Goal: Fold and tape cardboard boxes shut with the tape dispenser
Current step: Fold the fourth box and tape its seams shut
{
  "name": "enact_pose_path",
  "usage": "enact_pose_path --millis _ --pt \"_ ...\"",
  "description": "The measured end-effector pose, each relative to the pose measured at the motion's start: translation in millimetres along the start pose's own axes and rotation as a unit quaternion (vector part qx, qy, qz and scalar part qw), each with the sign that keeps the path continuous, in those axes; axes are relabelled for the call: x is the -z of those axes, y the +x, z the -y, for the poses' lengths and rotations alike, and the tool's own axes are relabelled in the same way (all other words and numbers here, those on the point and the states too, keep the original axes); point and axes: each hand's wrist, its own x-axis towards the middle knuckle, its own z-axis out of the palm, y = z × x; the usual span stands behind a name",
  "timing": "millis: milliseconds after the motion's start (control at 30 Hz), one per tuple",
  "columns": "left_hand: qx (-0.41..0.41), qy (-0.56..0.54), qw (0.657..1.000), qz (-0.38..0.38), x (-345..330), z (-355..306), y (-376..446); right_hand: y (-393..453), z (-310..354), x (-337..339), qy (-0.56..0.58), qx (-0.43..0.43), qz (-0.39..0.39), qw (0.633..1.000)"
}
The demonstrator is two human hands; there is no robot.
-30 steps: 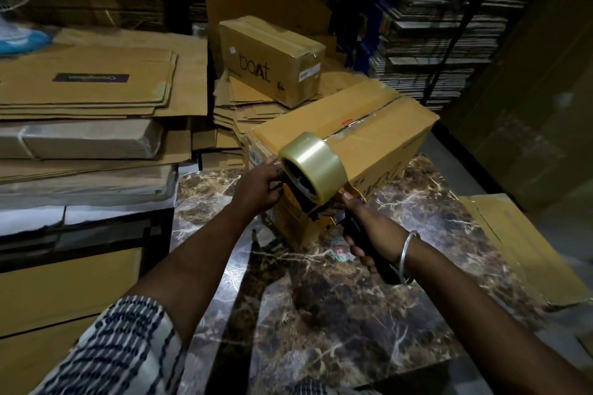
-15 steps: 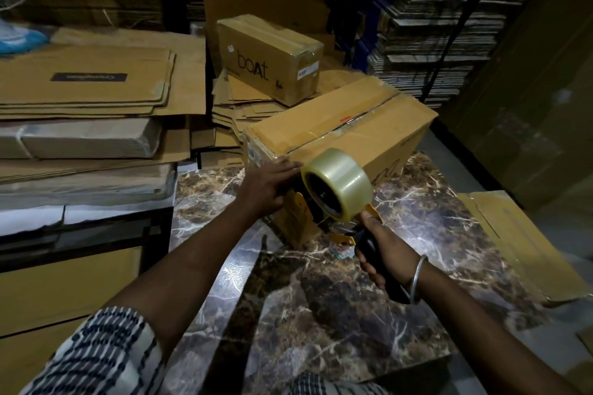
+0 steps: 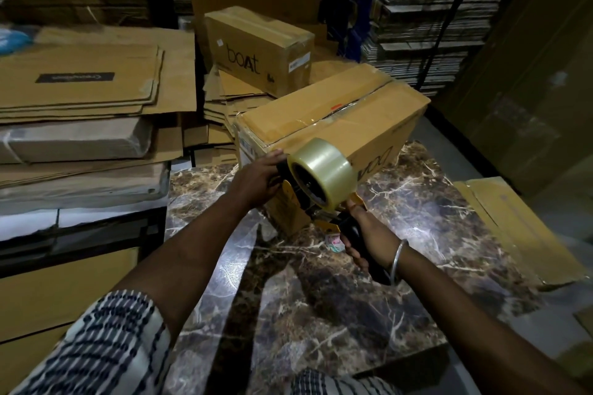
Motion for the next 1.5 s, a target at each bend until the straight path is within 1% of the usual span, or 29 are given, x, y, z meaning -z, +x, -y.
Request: enact_pose_path --millis 133,267,400,633,767,833,900,967,1133,1267,1367,1433,1500 --pt "-0.028 -0.006 1.000 0.001 -1 6 1 -13 -13 9 0.021 0.012 0.000 1.000" --pt "-0.036 -0.021 0.999 -0.004 2 -1 1 -15 -34 13 0.005 0.039 0.002 0.999" --pt "-0.022 0.002 1.000 0.019 5 -7 0 -11 -51 15 0.028 0.058 -0.007 0.998" --pt "0.020 0.025 0.997 0.071 14 -14 5 -15 -71 22 0.100 0.054 0.003 0.994" --pt "0.066 0.031 0.994 0.081 21 -32 3 -10 -72 14 0.104 0.048 -0.019 0.993" --pt "0.074 0.072 0.988 0.113 27 -41 3 -9 -73 11 0.101 0.050 -0.025 0.993" --pt "0.065 0.121 0.981 0.139 31 -46 1 -10 -75 9 0.103 0.053 -0.013 0.993" --pt "0.061 0.134 0.981 0.126 31 -49 0 -15 -74 11 0.110 0.055 -0.002 0.992" --pt "0.071 0.096 0.991 0.066 20 -44 -6 -28 -79 25 0.112 0.051 0.009 0.992" --pt "0.037 0.130 0.988 0.079 20 -40 -2 -32 -102 30 0.125 0.011 -0.030 0.992" --pt "0.009 0.182 0.979 0.091 15 -47 0 -26 -104 28 0.130 -0.012 -0.050 0.990" --pt "-0.049 0.207 0.969 0.125 9 -56 5 -23 -103 25 0.135 -0.033 -0.052 0.989" --pt "-0.087 0.213 0.956 0.182 4 -67 16 -22 -101 24 0.146 -0.050 -0.057 0.986"
